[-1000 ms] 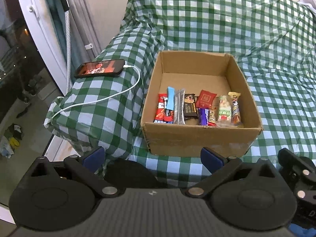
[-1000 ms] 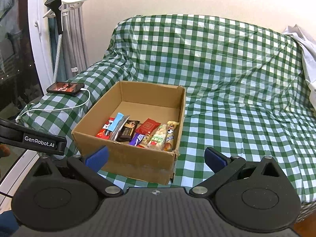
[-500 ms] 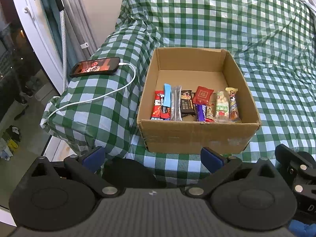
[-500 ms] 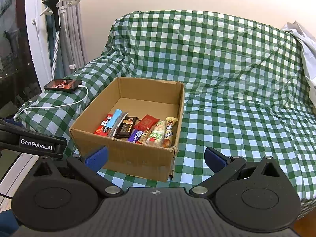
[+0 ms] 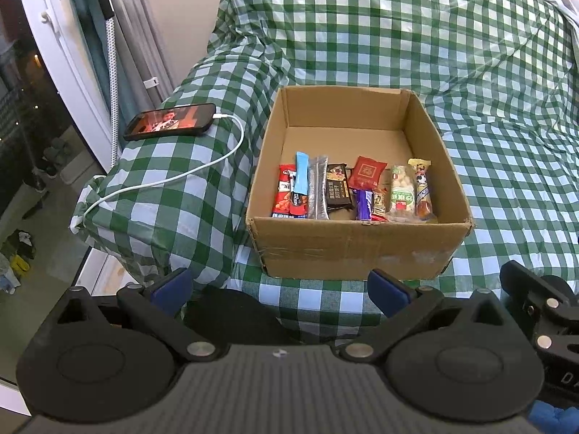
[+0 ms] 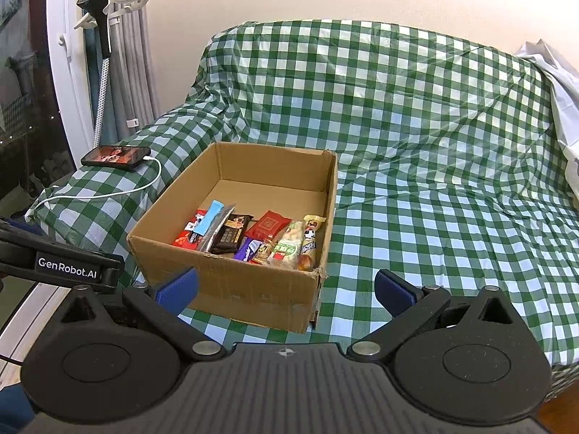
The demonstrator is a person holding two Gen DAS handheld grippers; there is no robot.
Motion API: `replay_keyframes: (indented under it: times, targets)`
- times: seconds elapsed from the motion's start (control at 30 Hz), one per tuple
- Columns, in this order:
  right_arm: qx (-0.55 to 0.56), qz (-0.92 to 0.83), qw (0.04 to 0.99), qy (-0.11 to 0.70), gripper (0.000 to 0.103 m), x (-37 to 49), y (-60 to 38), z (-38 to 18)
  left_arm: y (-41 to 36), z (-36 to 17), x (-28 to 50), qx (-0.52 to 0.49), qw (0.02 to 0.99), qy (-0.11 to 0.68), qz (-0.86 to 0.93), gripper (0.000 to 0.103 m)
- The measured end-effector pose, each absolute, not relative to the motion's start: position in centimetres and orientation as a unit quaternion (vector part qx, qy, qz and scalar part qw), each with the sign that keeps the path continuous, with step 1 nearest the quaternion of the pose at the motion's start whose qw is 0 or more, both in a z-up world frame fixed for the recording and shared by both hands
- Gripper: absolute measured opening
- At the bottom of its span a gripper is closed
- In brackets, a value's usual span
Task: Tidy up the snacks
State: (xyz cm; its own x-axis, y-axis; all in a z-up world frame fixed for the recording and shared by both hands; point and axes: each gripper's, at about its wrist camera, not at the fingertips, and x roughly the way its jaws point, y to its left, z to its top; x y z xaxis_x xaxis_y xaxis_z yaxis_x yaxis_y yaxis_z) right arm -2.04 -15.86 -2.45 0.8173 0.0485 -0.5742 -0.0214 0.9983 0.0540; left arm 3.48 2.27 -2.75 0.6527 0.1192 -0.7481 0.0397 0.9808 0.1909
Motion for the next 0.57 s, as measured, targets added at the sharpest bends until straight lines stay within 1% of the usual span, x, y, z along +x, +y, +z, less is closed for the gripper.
replay_keyframes:
  times: [0.57]
  targets:
    - [0.023,0.024,0.954,0.299,0.102,-2.07,-15.75,-2.44,2.36,-2.9,3.42,0.1,0.903,0.418,0.029,0.103]
